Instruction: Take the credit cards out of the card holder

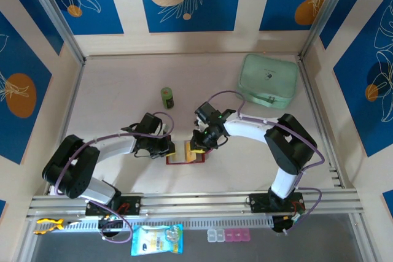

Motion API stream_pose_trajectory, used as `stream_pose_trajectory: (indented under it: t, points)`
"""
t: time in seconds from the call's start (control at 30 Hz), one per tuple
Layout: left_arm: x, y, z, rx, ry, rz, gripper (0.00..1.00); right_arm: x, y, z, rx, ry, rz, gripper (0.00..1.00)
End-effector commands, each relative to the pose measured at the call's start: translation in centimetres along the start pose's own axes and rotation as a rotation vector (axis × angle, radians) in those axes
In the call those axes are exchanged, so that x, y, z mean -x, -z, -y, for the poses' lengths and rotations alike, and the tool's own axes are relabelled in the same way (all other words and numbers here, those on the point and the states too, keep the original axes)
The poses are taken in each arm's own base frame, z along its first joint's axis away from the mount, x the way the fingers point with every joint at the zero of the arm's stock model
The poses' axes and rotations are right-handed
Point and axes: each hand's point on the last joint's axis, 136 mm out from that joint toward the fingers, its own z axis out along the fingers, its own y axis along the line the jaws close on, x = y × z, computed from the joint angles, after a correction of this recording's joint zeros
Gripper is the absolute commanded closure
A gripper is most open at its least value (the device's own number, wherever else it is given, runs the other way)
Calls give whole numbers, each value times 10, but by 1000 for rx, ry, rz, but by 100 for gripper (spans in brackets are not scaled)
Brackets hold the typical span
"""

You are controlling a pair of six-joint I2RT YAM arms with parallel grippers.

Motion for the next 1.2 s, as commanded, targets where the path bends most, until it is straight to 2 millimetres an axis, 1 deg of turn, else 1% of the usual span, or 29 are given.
stream_pose_trajectory:
  t: [0.0, 0.33, 0.47, 0.63, 0.73, 0.83, 0.97, 1.07, 1.17]
  points:
    - [-11, -2, -11, 31, 18, -24, 99, -5, 7, -4, 7, -14, 24, 83]
    - [-12, -1, -11, 29, 16, -24, 99, -8, 5, -4, 3, -17, 35, 89]
    - [-11, 0, -9, 28, 13, -20, 99, -6, 12, -6, 5, -1, 58, 92]
    - [-7, 3, -5, 16, 9, 1, 96, -5, 33, -12, 23, 37, 101, 94]
    - [-4, 6, 0, 5, -1, 15, 90, -3, 49, -13, 33, 80, 126, 94]
    - [0, 12, 6, -3, -9, 35, 84, -1, 64, -10, 39, 142, 142, 94]
    - [3, 17, 11, -4, -15, 47, 81, 5, 84, -3, 23, 285, 171, 95]
    - [6, 20, 14, -1, -19, 54, 80, 13, 101, 2, -3, 436, 200, 94]
    - [10, 23, 16, 4, -22, 62, 78, 23, 118, 11, -72, 564, 217, 94]
